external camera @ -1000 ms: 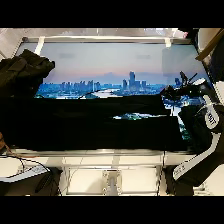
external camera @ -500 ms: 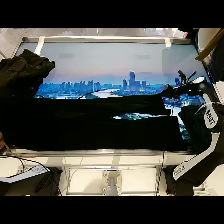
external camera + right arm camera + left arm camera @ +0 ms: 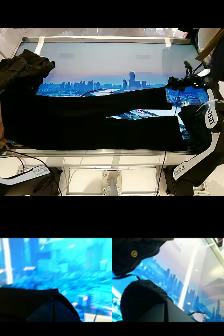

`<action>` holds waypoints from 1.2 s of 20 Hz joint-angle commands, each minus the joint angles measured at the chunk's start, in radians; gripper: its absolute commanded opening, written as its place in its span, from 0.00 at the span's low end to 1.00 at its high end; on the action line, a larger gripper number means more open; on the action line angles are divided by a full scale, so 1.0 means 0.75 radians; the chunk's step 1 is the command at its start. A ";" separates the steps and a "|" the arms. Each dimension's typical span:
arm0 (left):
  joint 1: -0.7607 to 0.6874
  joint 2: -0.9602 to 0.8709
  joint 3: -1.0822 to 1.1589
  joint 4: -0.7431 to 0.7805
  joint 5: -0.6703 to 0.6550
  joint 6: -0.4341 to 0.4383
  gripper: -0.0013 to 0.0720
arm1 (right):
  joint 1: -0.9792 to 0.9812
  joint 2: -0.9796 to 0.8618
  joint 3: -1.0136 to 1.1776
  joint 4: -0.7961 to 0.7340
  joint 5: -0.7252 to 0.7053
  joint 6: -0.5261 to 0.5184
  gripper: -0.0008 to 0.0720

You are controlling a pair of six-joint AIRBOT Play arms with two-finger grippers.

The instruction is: Fold the clothes and pants, and hang the long-sleeved shirts on hangers.

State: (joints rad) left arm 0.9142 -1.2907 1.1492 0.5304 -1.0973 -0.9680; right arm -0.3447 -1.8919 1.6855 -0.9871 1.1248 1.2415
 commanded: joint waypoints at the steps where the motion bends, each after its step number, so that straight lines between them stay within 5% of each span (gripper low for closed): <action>1: -0.118 0.001 0.001 0.001 0.111 0.052 0.03 | -0.001 0.001 0.080 -0.178 -0.123 0.156 0.02; 7: -0.349 -0.003 0.001 0.096 0.486 0.089 0.03 | -0.001 0.001 0.079 -0.338 -0.391 0.500 0.02; 15: -0.397 -0.151 0.001 0.130 0.514 0.044 0.06 | 0.015 -0.001 0.079 -0.339 -0.452 0.498 0.04; 16: -0.396 -0.166 0.001 0.130 0.520 0.042 0.33 | 0.014 -0.001 0.079 -0.310 -0.450 0.498 0.22; 17: -0.389 -0.166 0.001 0.131 0.520 0.017 0.68 | 0.011 0.004 0.080 -0.272 -0.438 0.498 0.53; 18: -0.370 -0.149 0.001 0.131 0.507 -0.038 0.82 | 0.006 0.019 0.082 -0.261 -0.407 0.497 0.60; 21: -0.211 -0.007 0.001 0.139 0.354 -0.057 0.80 | -0.041 0.140 0.091 -0.339 -0.194 0.436 0.60; 23: -0.050 0.121 0.000 0.270 0.181 -0.081 0.59 | -0.085 0.264 0.091 -0.394 0.003 0.349 0.60; 24: 0.031 0.180 -0.004 0.390 0.080 -0.117 0.59 | -0.111 0.334 0.077 -0.404 0.099 0.300 0.60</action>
State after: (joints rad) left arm 0.8036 -1.2583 1.1492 0.6815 -0.8581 -1.0073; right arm -0.3901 -1.7466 1.7500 -1.2503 1.0004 1.5513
